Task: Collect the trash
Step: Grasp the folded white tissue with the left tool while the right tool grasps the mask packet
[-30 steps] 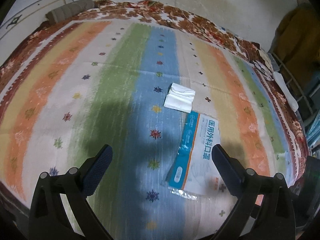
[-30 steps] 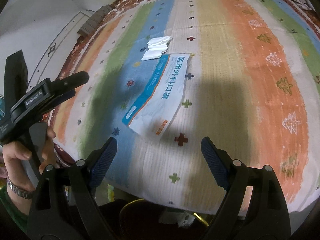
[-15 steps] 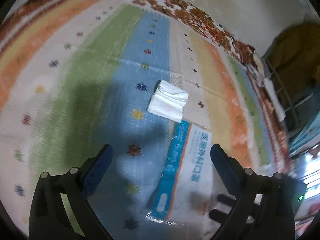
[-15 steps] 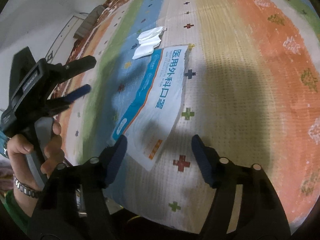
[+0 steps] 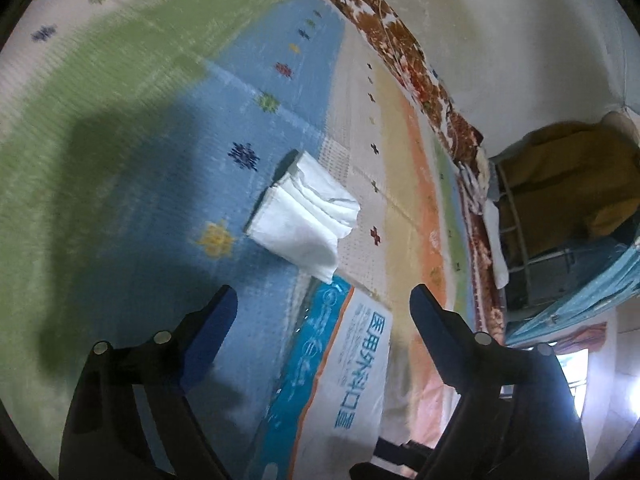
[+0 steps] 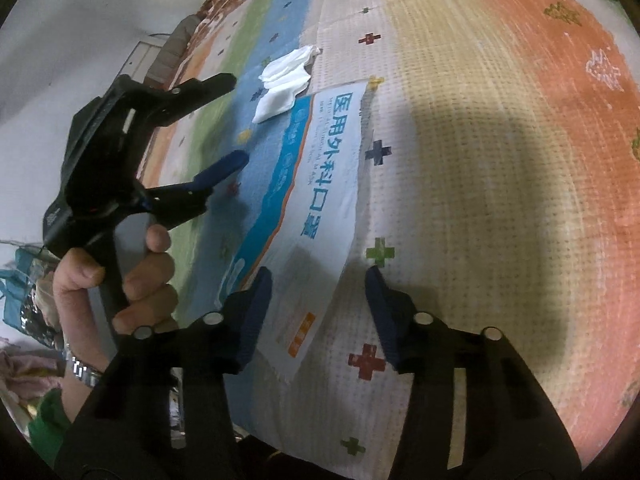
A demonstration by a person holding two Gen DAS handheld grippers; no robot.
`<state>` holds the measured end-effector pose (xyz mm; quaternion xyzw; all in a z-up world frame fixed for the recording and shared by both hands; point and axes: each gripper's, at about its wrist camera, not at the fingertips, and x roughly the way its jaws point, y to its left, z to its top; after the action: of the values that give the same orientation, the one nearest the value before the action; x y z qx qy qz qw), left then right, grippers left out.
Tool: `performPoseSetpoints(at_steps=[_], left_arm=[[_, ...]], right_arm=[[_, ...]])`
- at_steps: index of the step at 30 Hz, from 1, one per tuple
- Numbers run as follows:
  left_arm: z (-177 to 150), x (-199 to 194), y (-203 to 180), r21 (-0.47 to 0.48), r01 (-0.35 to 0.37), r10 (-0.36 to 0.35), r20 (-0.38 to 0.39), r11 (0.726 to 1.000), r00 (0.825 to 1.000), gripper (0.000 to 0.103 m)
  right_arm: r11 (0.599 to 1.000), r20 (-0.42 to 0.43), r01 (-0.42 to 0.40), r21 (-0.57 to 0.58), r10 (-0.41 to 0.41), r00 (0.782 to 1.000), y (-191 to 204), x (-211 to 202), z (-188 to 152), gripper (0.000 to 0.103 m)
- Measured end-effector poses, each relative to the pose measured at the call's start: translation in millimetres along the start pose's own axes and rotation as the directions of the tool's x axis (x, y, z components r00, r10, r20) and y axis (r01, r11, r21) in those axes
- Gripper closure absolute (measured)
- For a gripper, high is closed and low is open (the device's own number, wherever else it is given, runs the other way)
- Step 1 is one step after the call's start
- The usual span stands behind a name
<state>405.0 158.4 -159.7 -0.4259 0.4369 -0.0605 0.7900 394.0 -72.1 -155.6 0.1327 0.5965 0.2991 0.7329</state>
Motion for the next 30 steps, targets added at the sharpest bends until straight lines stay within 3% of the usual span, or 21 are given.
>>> performPoseSetpoints(at_steps=[5,9,11,17,20,22,24,30], left_arm=[[2.8,10.0,2.0,-0.037,0.032,-0.031,0.036,0.999,0.999,0.018],[4.9,16.9,1.9,-0.066,0.054,-0.051,0.045,0.996,0.998,0.026],[5.0,19.4,1.0,-0.071,0.055,-0.051,0.051,0.996,0.997,0.028],[14.2,27.8,8.5,-0.147,0.02,-0.012,0.056,0.989,0.998,0.05],[17.8,31.6,14.4,-0.194,-0.008,0.018,0.05,0.981,0.999,0.072],[19.0,33.8,19.1,-0.202,-0.039,0.049,0.04,0.979,0.998,0.092],[20.6,34.7,23.6,-0.208,-0.044,0.052,0.034,0.977,0.998,0.098],[23.1,26.2,16.9,-0.166,-0.051,0.056,0.028,0.985,0.998,0.101]], right_arm=[[1.0,0.003,-0.016,0.024,0.016,1.0,-5.3,1.8,4.6,0.072],[0.999,0.006,-0.02,0.036,0.02,1.0,-7.6,3.4,7.0,0.079],[0.999,0.005,-0.019,0.04,0.019,1.0,-10.0,3.6,8.0,0.088],[1.0,-0.001,0.014,0.022,-0.014,1.0,-7.9,8.8,11.3,0.102],[1.0,0.0,0.025,-0.01,-0.025,1.0,-2.0,9.7,10.7,0.103],[0.999,-0.003,0.039,-0.033,-0.039,0.999,0.9,9.8,11.2,0.103],[0.998,-0.002,0.046,-0.048,-0.046,0.999,1.9,9.7,11.3,0.103],[0.996,0.007,0.056,-0.069,-0.056,0.998,2.1,6.2,12.6,0.103]])
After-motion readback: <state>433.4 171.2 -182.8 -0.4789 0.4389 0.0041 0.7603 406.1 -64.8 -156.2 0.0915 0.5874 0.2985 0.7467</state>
